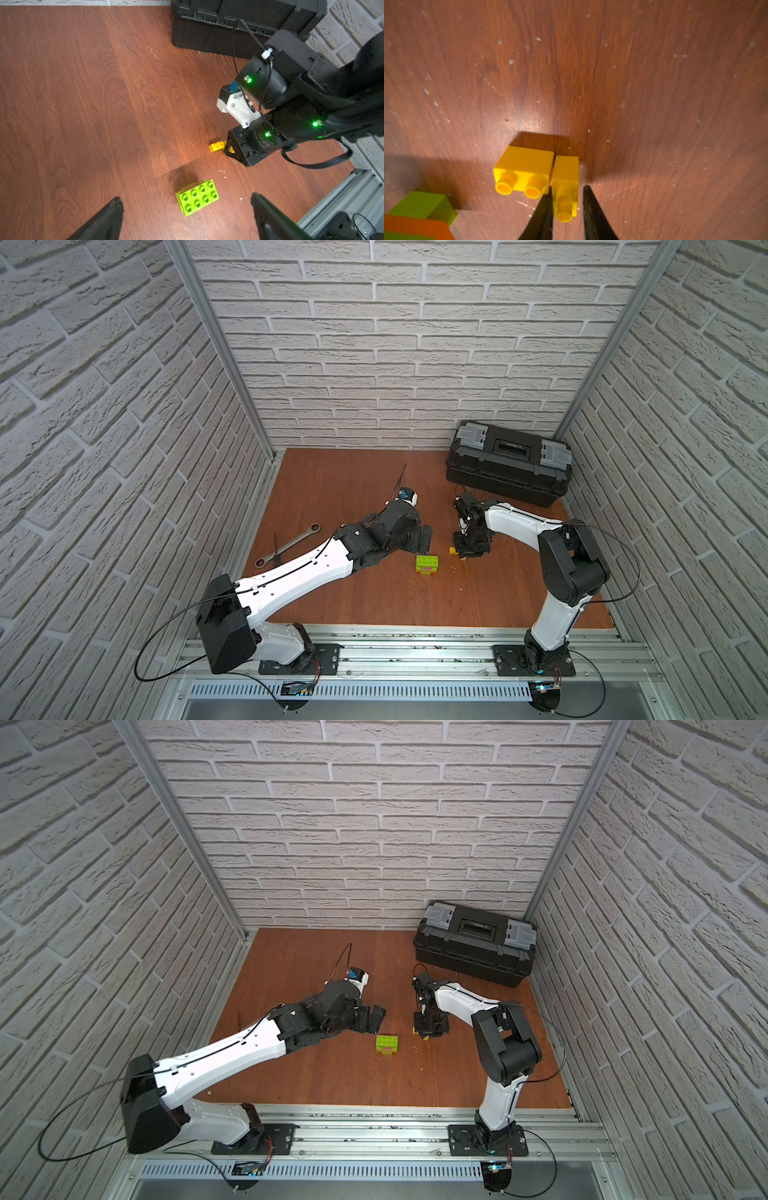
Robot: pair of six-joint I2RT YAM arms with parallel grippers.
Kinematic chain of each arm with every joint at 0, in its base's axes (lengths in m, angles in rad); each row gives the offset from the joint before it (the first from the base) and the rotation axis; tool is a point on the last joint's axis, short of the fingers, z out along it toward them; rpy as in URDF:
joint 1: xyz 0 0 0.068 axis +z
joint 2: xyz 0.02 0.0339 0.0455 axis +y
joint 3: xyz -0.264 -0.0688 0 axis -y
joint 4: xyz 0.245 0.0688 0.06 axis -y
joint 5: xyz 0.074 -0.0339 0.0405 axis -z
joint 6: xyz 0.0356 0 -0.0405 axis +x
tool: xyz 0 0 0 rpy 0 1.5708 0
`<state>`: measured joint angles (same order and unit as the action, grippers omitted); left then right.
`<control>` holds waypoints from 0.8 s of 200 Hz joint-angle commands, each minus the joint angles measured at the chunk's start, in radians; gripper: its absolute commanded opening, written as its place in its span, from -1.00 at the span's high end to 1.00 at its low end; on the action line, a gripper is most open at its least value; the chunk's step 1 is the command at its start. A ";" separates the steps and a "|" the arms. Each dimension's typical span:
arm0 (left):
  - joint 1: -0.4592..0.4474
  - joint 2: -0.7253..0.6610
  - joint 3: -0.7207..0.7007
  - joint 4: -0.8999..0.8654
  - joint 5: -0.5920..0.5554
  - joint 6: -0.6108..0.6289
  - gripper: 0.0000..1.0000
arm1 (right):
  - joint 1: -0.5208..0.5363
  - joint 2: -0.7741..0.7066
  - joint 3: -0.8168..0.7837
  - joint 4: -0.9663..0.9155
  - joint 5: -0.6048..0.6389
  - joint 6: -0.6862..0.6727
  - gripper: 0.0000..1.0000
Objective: Assemble a carrot with lego
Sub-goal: Pick up the lego brick from the center of the board.
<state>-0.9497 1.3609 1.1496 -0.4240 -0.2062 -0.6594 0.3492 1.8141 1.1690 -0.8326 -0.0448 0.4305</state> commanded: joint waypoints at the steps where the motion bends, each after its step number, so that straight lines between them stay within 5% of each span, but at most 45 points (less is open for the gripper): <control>1: -0.012 0.005 -0.023 0.009 -0.017 -0.018 -0.96 | 0.008 -0.019 0.027 -0.024 0.014 0.002 0.45; 160: -0.029 0.018 -0.043 -0.014 -0.005 -0.094 -0.84 | 0.008 -0.033 0.032 -0.043 0.019 0.000 0.76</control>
<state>-0.9714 1.3869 1.1297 -0.4427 -0.2081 -0.7277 0.3496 1.8141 1.1877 -0.8524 -0.0406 0.4305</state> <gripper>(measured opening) 0.924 0.184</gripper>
